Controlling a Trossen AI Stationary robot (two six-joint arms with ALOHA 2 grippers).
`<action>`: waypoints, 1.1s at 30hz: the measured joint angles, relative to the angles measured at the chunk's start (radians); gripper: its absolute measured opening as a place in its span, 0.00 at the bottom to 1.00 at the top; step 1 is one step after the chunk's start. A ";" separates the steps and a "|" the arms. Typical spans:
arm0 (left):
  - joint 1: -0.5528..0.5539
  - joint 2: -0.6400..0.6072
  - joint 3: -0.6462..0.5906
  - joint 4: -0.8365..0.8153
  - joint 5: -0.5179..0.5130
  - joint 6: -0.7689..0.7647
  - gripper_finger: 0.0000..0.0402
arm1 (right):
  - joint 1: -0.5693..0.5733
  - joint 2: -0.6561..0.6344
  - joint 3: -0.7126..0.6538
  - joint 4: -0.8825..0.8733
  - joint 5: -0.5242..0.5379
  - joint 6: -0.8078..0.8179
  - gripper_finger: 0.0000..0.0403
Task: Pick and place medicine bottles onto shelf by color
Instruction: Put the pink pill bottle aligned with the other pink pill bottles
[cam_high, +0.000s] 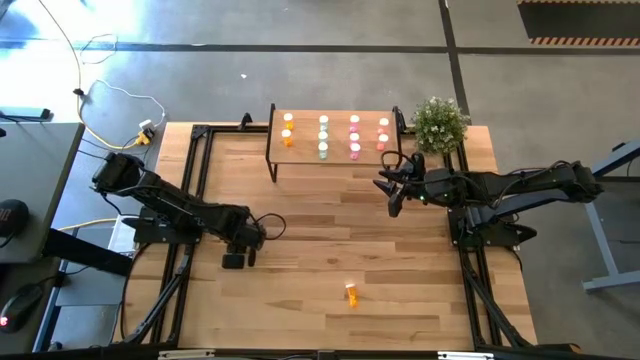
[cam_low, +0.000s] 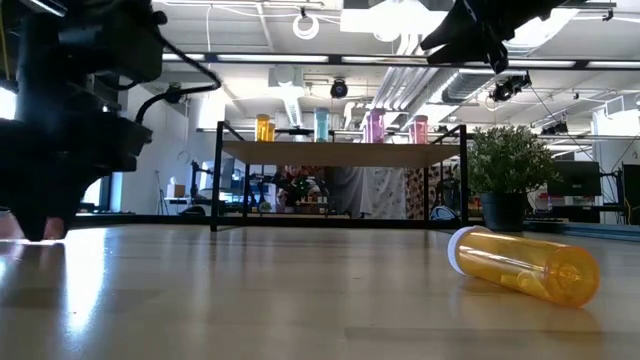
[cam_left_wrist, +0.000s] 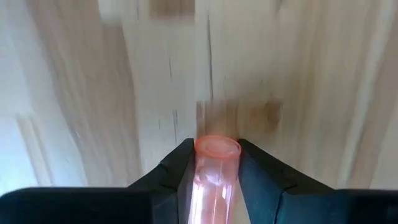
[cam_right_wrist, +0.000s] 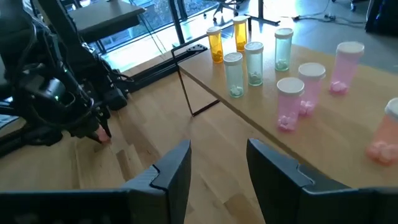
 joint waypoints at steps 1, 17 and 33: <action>0.000 -0.001 0.014 0.008 -0.003 0.011 0.25 | 0.000 0.000 0.000 -0.003 -0.002 0.010 0.36; -0.008 -0.002 0.322 0.007 -0.114 0.321 0.25 | 0.000 0.000 0.000 -0.005 -0.055 0.134 0.36; -0.103 -0.004 0.544 0.319 -0.512 1.278 0.26 | 0.000 0.000 0.000 0.156 -0.314 0.572 0.36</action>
